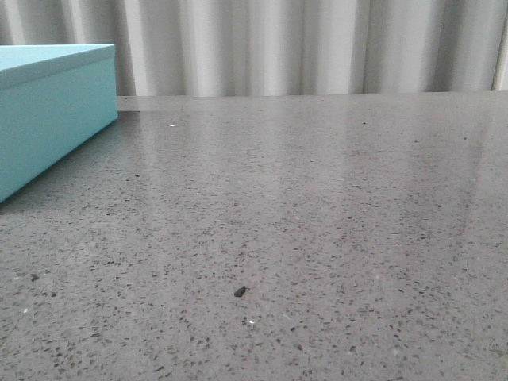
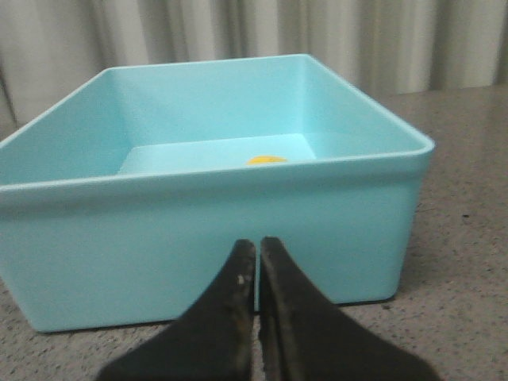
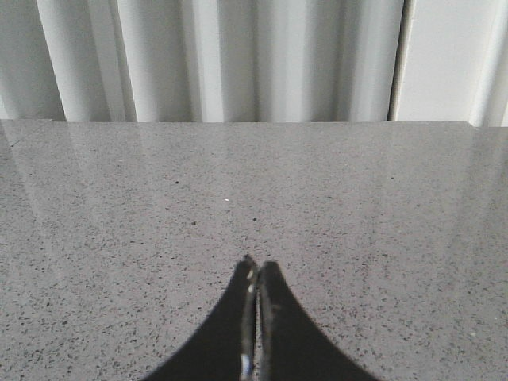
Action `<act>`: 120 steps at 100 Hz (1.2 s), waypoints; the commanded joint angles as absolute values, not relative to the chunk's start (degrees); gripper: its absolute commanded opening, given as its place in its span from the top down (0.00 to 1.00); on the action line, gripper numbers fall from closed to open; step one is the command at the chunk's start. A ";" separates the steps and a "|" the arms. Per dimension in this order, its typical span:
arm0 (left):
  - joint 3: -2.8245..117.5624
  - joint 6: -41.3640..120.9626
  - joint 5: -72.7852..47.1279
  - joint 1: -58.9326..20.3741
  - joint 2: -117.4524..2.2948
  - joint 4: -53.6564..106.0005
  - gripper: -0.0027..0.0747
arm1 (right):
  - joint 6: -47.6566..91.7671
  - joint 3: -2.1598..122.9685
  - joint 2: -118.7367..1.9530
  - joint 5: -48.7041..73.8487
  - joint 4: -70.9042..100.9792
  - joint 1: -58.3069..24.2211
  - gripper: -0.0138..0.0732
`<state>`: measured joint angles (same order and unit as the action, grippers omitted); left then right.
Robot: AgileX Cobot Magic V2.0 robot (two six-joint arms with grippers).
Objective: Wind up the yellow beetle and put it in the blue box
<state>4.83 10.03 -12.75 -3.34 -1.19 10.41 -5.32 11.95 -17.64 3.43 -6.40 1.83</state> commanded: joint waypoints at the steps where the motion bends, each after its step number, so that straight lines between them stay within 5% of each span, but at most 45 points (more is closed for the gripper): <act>1: 4.17 8.96 -6.77 -1.25 -0.14 9.74 0.99 | -4.89 13.50 -18.10 -1.00 -6.30 1.65 0.91; 36: -1.42 -6.07 -13.53 4.18 2.02 0.40 0.99 | -4.89 13.50 -18.10 -1.00 -6.30 1.65 0.91; 120: -1.41 -6.50 -16.41 4.06 2.02 1.29 0.99 | -4.89 13.50 -18.10 -1.00 -6.30 1.65 0.91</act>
<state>0.10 -5.87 -18.96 4.06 0.20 0.60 -5.32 11.95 -17.64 3.43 -6.40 1.83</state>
